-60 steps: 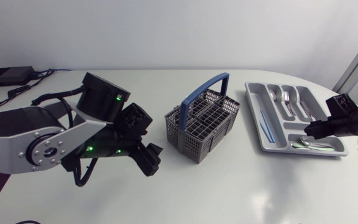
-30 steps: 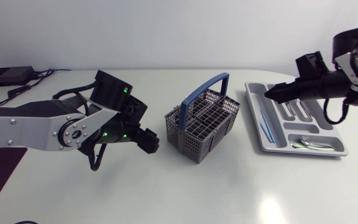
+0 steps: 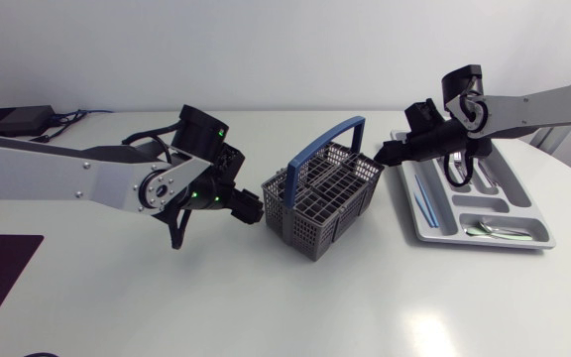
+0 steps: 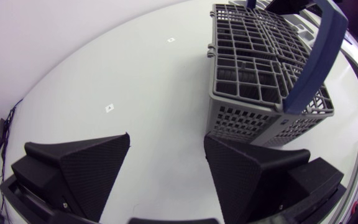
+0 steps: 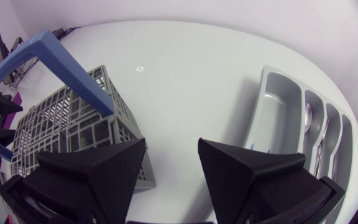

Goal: Unload the cutlery basket into the drawer organizer.

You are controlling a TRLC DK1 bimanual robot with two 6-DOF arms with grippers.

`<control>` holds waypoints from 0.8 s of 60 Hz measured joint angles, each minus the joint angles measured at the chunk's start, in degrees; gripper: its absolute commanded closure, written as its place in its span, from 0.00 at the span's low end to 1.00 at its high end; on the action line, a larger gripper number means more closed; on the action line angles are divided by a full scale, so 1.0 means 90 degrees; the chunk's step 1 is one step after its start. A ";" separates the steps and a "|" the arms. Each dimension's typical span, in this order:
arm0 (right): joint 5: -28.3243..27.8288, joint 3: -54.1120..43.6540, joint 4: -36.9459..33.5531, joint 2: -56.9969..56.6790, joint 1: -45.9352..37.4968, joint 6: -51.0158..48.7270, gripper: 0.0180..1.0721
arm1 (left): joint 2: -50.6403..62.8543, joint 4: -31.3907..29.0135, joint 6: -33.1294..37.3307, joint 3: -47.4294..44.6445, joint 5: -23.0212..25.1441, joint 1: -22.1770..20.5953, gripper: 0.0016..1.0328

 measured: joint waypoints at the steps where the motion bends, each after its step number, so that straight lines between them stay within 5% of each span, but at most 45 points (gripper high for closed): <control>1: 0.0000 -0.0002 0.0000 -0.0010 0.0032 -0.0002 0.40 | 0.0019 0.0002 0.0000 0.0015 -0.0002 0.0005 0.05; 48: 0.0124 -0.1535 -0.0580 -0.1411 0.0986 -0.0029 0.40 | 0.0884 0.0160 0.0107 0.0612 -0.0097 0.1212 0.06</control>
